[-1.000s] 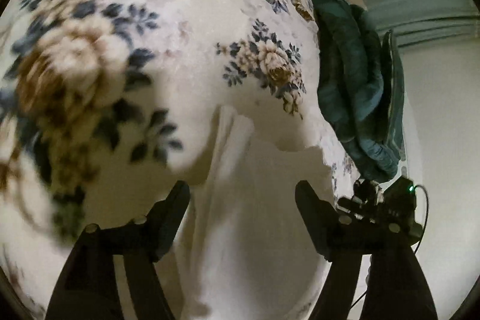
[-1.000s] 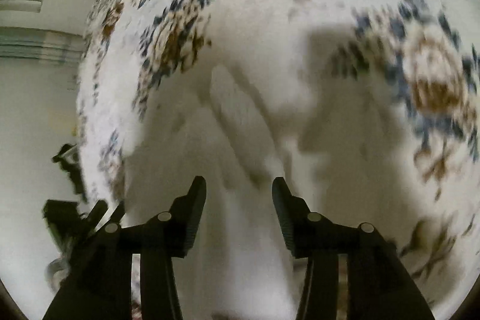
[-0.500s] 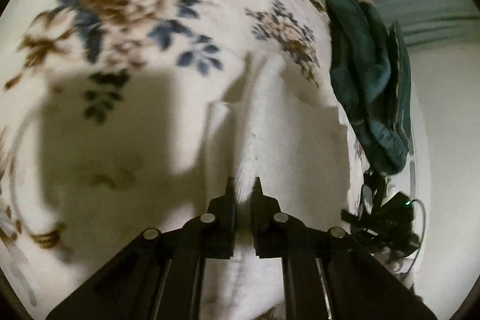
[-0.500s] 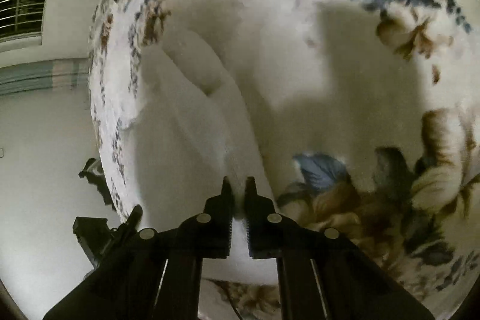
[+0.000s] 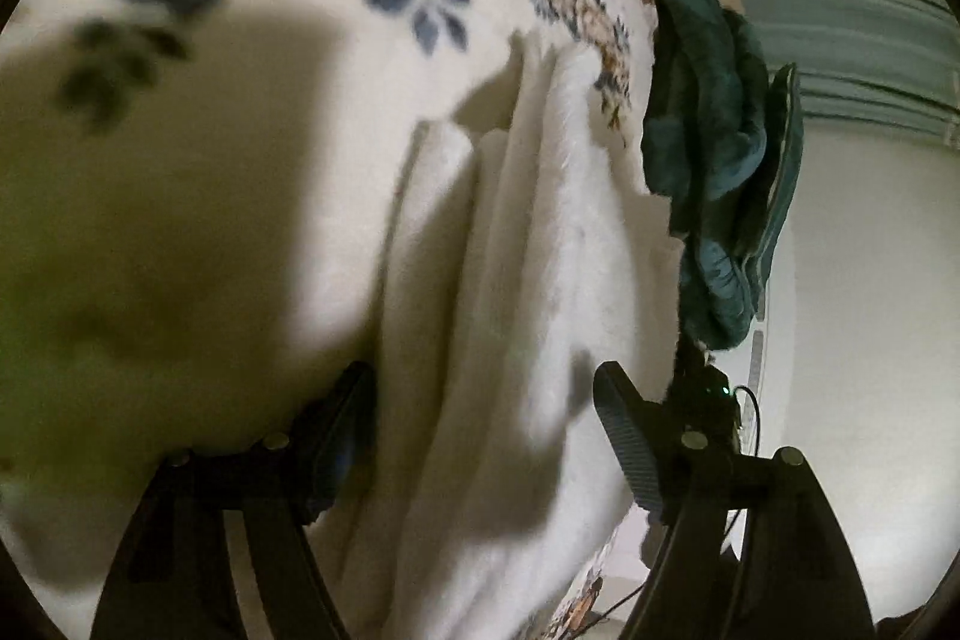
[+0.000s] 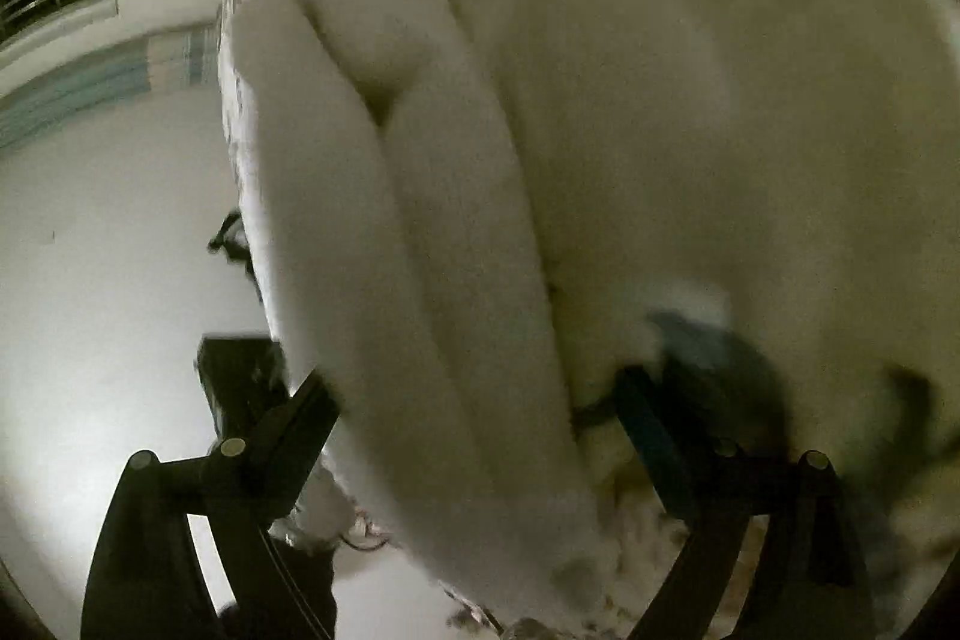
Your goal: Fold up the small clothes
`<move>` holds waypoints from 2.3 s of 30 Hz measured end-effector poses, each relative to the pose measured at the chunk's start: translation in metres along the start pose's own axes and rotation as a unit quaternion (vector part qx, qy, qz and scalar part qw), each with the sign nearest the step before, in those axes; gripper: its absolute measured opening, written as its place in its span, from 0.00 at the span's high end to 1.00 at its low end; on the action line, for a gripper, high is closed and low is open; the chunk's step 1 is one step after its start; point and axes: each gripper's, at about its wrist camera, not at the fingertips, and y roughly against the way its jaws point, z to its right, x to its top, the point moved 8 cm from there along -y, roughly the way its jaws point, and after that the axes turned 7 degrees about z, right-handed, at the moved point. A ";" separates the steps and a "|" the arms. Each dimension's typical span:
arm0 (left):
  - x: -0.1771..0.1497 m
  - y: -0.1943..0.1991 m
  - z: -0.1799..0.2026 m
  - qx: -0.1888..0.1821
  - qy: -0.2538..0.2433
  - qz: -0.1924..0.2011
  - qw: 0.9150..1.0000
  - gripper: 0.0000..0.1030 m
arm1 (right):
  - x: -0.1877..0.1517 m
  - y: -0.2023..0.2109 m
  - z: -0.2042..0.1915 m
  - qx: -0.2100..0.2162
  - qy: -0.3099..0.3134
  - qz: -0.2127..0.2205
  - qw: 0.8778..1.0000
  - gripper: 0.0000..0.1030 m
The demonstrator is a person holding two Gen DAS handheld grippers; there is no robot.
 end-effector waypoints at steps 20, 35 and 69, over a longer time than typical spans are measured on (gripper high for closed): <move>0.026 0.014 0.062 -0.006 -0.077 0.031 0.996 0.76 | 0.011 -0.025 -0.065 0.011 0.055 0.034 0.998 0.57; 0.236 0.037 0.170 -0.037 -0.144 0.133 0.980 0.75 | 0.186 -0.008 -0.259 0.068 0.161 0.131 0.976 0.57; 0.233 0.021 0.142 0.365 -0.292 0.182 0.865 0.00 | 0.169 0.075 -0.241 -0.428 0.258 0.281 0.820 0.00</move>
